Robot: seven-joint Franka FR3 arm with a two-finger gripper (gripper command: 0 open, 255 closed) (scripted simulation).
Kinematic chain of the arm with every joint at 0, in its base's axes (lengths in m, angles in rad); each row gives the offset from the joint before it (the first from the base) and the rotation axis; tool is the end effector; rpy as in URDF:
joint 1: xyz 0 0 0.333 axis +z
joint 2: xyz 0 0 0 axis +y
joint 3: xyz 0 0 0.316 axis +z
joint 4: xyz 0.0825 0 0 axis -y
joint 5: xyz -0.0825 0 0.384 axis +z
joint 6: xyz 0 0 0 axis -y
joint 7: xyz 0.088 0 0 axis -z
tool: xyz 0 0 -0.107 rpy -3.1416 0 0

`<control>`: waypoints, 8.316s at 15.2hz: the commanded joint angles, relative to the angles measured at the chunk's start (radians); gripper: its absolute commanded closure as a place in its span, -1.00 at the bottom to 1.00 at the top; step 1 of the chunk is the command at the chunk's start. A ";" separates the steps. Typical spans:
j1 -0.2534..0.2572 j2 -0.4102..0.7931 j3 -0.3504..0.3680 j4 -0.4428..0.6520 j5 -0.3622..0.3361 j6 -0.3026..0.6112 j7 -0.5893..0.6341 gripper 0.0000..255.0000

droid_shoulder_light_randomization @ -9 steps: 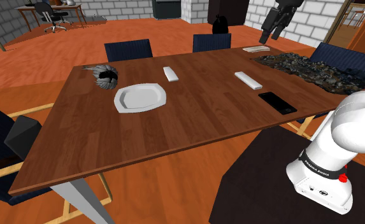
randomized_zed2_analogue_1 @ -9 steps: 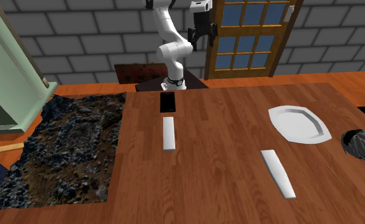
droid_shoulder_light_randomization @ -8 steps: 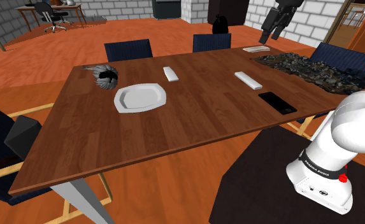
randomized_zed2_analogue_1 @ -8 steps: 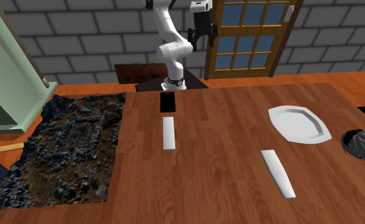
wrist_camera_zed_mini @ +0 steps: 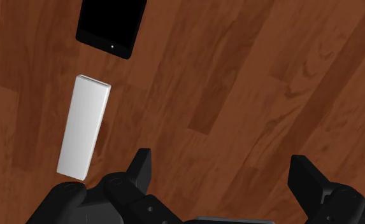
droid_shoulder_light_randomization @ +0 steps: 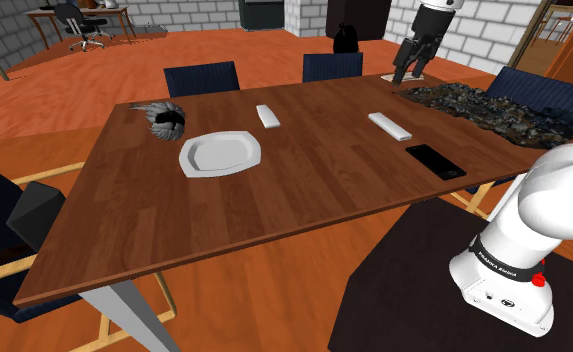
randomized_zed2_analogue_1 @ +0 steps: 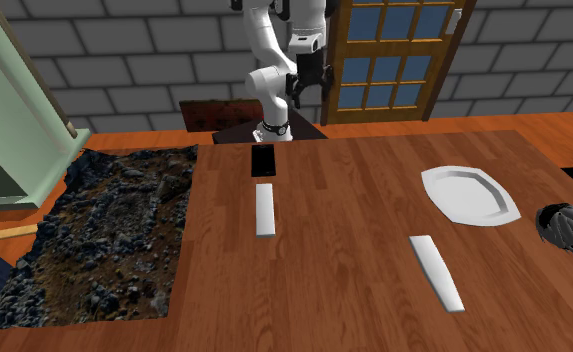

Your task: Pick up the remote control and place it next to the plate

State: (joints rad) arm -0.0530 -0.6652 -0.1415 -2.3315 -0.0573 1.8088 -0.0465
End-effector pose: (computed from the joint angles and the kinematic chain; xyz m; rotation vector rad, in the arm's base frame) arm 0.3543 -0.0857 0.5816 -3.1130 0.1783 -0.2191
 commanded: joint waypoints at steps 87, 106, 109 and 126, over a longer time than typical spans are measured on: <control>0.104 0.504 -0.027 0.064 0.003 0.304 0.244 1.00; 0.316 0.633 0.241 0.212 0.038 0.275 0.703 1.00; 0.349 0.683 0.275 0.273 0.032 0.262 0.773 1.00; 0.378 0.810 0.297 0.233 0.004 0.426 0.843 1.00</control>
State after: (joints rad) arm 0.3249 0.1356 0.1557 -2.0934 -0.0505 2.2197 0.7947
